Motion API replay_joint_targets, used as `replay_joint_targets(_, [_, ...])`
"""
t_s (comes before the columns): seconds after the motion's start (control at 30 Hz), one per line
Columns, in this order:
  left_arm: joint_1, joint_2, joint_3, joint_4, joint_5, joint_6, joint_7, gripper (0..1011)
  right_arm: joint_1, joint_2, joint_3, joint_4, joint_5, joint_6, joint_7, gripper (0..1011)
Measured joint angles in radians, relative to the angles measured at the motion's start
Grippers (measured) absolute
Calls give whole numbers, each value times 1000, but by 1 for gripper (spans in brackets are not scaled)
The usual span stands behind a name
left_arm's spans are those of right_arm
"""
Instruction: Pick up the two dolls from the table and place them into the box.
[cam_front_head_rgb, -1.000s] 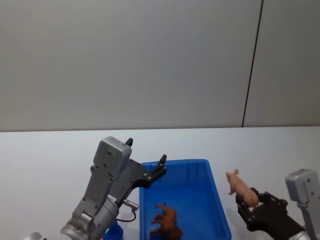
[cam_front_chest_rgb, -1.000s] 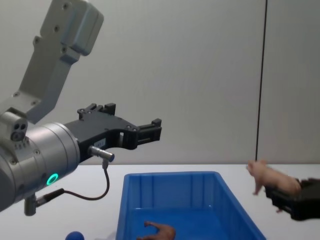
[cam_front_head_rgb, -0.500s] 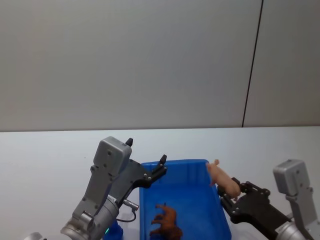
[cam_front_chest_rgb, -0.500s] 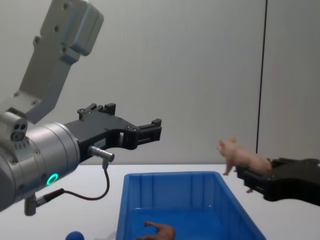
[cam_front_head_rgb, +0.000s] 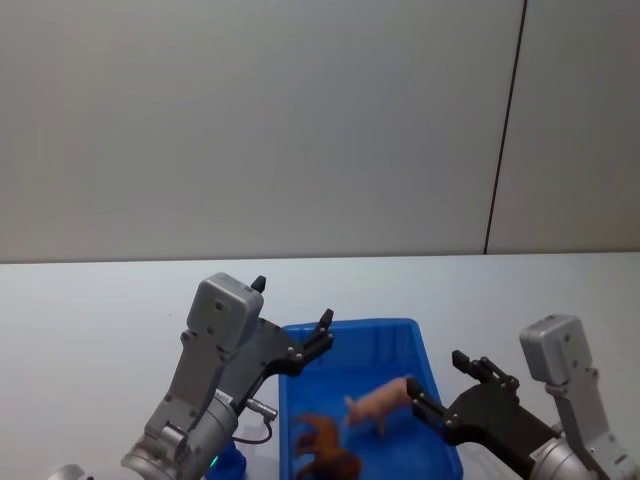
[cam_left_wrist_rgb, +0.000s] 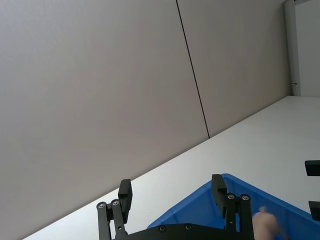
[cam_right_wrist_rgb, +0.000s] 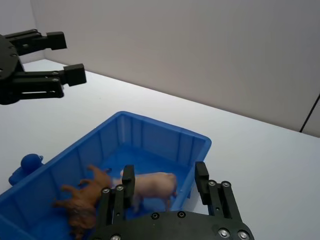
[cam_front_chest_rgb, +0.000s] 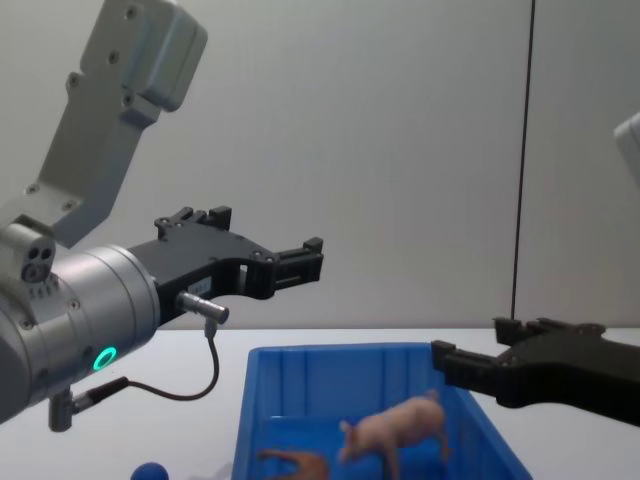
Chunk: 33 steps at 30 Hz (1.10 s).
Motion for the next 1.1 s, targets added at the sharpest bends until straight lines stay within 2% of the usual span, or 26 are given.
replay_joint_targets(0.2, [0, 0, 0, 0, 0, 0, 0, 1002, 3, -2, 5, 9, -2, 13, -40, 856])
replay_joint_targets(0.3, [0, 0, 0, 0, 0, 0, 0, 1002, 2, 1, 11, 10, -2, 18, -67, 971])
replay_joint_targets(0.37, [0, 0, 0, 0, 0, 0, 0, 1002, -1, 4, 17, 10, 0, 21, -88, 1001])
replay_joint_targets(0.7, [0, 0, 0, 0, 0, 0, 0, 1002, -27, 25, 45, -4, 17, 26, -188, 1001])
replay_joint_targets(0.9, [1, 0, 0, 0, 0, 2, 0, 1001, -39, 35, 57, -12, 24, 26, -225, 1001])
replay_joint_targets(1.1, [8, 4, -2, -11, -3, 28, 9, 1001, -47, 41, 65, -17, 29, 26, -248, 1001])
